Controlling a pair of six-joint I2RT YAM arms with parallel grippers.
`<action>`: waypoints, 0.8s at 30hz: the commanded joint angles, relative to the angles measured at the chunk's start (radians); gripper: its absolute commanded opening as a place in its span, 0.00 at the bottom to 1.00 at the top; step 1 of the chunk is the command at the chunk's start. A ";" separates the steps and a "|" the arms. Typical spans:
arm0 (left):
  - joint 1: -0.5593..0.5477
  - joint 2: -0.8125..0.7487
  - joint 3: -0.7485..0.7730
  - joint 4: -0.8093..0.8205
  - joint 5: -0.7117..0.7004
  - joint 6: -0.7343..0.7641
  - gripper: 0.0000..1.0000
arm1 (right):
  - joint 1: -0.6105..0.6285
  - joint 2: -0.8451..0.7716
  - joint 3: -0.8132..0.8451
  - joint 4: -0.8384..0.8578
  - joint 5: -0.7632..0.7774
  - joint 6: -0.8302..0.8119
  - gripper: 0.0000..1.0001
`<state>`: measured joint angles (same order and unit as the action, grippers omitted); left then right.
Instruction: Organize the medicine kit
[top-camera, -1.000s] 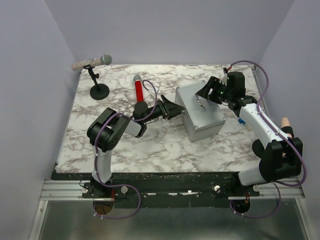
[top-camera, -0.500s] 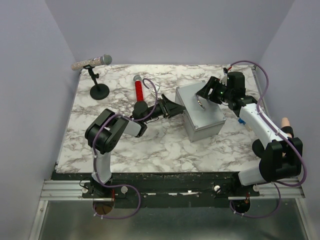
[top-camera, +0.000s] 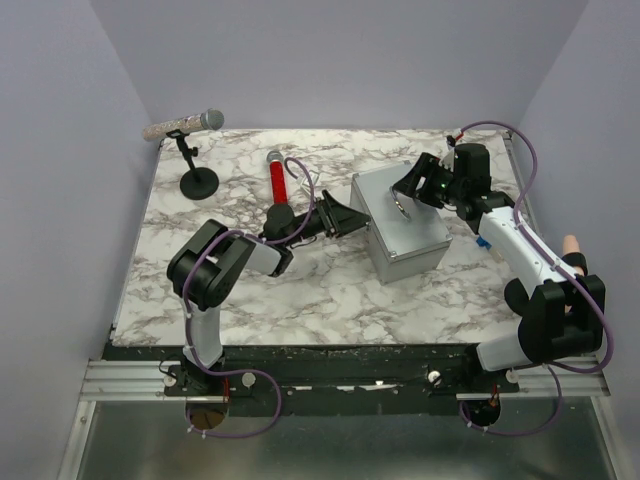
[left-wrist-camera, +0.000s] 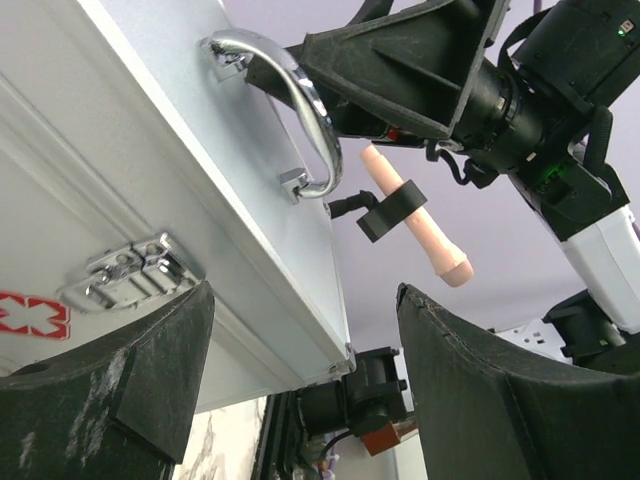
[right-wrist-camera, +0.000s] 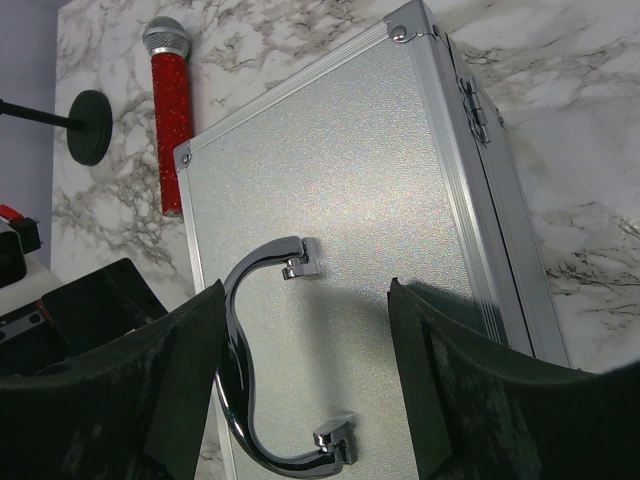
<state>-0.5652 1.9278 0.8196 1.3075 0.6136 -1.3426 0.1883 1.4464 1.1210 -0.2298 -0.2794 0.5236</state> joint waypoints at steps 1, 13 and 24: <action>0.002 -0.035 -0.048 0.234 -0.021 0.005 0.80 | -0.003 0.019 -0.007 -0.045 -0.020 0.000 0.74; 0.030 0.033 -0.108 0.274 -0.064 -0.012 0.81 | -0.003 0.008 -0.015 -0.046 -0.032 0.003 0.74; 0.051 0.040 -0.080 0.265 -0.083 0.026 0.83 | -0.003 0.003 -0.006 -0.080 -0.003 -0.011 0.74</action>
<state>-0.5228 1.9697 0.7399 1.3041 0.5564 -1.3369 0.1883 1.4326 1.1091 -0.2329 -0.2939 0.5297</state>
